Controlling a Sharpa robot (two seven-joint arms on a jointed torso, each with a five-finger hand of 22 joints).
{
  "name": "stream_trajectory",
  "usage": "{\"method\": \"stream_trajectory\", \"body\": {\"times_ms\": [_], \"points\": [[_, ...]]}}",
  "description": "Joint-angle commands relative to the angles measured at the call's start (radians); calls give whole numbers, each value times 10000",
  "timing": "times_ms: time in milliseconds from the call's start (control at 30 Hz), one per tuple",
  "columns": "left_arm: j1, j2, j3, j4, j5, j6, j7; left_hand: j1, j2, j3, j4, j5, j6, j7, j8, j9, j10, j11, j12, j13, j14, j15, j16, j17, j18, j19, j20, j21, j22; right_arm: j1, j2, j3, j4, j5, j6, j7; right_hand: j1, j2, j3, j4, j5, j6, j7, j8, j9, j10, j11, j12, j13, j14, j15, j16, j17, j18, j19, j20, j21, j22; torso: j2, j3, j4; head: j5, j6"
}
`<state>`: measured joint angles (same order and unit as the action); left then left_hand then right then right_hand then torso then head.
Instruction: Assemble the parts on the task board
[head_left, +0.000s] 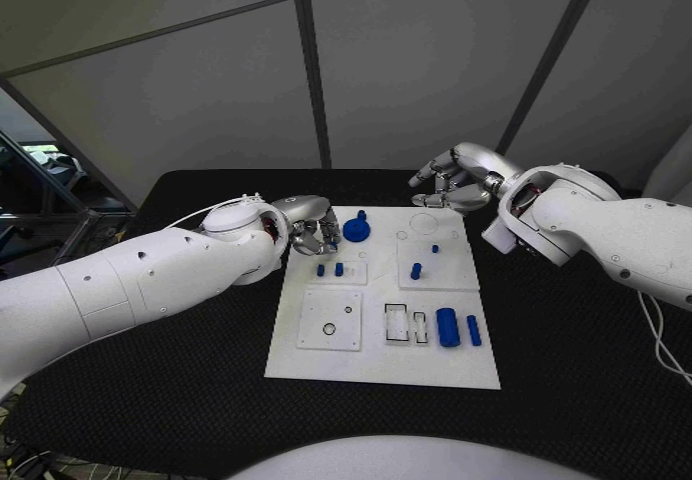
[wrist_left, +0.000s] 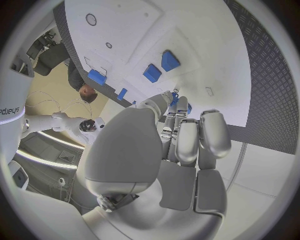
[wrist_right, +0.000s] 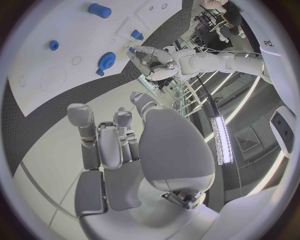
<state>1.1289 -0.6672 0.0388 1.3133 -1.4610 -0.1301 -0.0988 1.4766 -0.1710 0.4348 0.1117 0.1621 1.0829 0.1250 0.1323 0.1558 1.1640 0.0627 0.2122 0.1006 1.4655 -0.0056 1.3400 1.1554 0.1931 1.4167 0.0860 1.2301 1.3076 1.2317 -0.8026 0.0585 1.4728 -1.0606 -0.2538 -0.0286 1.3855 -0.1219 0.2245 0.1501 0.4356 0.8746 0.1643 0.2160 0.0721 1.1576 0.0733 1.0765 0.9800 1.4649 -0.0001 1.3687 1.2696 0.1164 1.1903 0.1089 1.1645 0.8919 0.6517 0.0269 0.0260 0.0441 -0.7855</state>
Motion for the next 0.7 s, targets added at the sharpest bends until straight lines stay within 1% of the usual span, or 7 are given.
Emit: {"method": "stream_trajectory", "body": {"times_ms": [33, 133, 333, 433, 567, 700], "points": [[3, 24, 3, -20, 30, 209, -62, -101, -37, 47, 7, -57, 78, 9, -47, -9, 86, 18, -34, -8, 214, -70, 23, -16, -1136, 42, 23, -3, 330, 20, -6, 5, 10, -10, 20, 62, -61, 67, 65, -17, 36, 15, -1, 46, -13, -71, -4, -16, 2, 373, -49, -14, 13, 157, -27, -56, -58, 0, -5, 0, -3, -9, 5], [-3, 46, 1, -39, 30, 258, -86, -101, -37, 47, 7, -57, 78, 9, -47, -9, 86, 18, -34, -8, 214, -70, 23, -16, -1136, 42, 23, -3, 330, 20, -9, 5, 13, -10, 20, 63, -61, 67, 65, -17, 36, 15, -1, 46, -13, -71, -4, -16, 2, 373, -49, -14, 13, 157, -27, -56, -58, 0, -1, -11, -3, -34, 6], [-12, 93, -1, -122, 30, 289, -146, -144, -65, 44, -3, -82, 67, 8, -74, -17, 97, 21, -70, -12, 199, -69, 4, -63, -1128, 27, 24, -35, 315, 20, -36, 5, 36, -10, 28, 50, -61, 67, 65, -17, 36, 15, -1, 46, -13, -71, -4, -16, 2, 373, -49, -14, 13, 157, -27, -56, -58, 0, -1, -13, 8, -53, 4], [-14, 120, -2, -163, 30, 292, -152, -146, -66, 44, -3, -83, 67, 8, -75, -17, 97, 21, -72, -13, 198, -69, 3, -65, -1128, 26, 25, -36, 314, 20, -43, 5, 37, -10, 24, 52, -61, 67, 65, -17, 36, 15, -1, 46, -13, -71, -4, -16, 2, 373, -49, -14, 13, 157, -27, -56, -58, 0, -5, -16, 6, -40, 10], [-17, 182, -2, -224, 30, 337, -152, -146, -66, 44, -3, -83, 67, 8, -75, -17, 97, 21, -72, -13, 198, -69, 3, -65, -1128, 26, 25, -36, 314, 20, -30, 5, 36, -10, 25, 57, -61, 67, 65, -17, 36, 15, -1, 46, -13, -71, -4, -16, 2, 373, -49, -14, 13, 157, -27, -56, -58, 0, -8, -6, 10, -44, -3], [-19, 209, -3, -254, 30, 384, -147, -154, -67, 45, -4, -86, 66, 8, -79, -19, 100, 21, -79, -13, 196, -69, 1, -72, -1129, 27, 25, -35, 317, 20, -20, 5, 25, -10, 25, 59, -61, 67, 65, -17, 36, 15, -1, 46, -13, -71, -4, -16, 2, 373, -49, -14, 13, 157, -27, -56, -58, 0, -15, -6, 8, -50, -6]]}}
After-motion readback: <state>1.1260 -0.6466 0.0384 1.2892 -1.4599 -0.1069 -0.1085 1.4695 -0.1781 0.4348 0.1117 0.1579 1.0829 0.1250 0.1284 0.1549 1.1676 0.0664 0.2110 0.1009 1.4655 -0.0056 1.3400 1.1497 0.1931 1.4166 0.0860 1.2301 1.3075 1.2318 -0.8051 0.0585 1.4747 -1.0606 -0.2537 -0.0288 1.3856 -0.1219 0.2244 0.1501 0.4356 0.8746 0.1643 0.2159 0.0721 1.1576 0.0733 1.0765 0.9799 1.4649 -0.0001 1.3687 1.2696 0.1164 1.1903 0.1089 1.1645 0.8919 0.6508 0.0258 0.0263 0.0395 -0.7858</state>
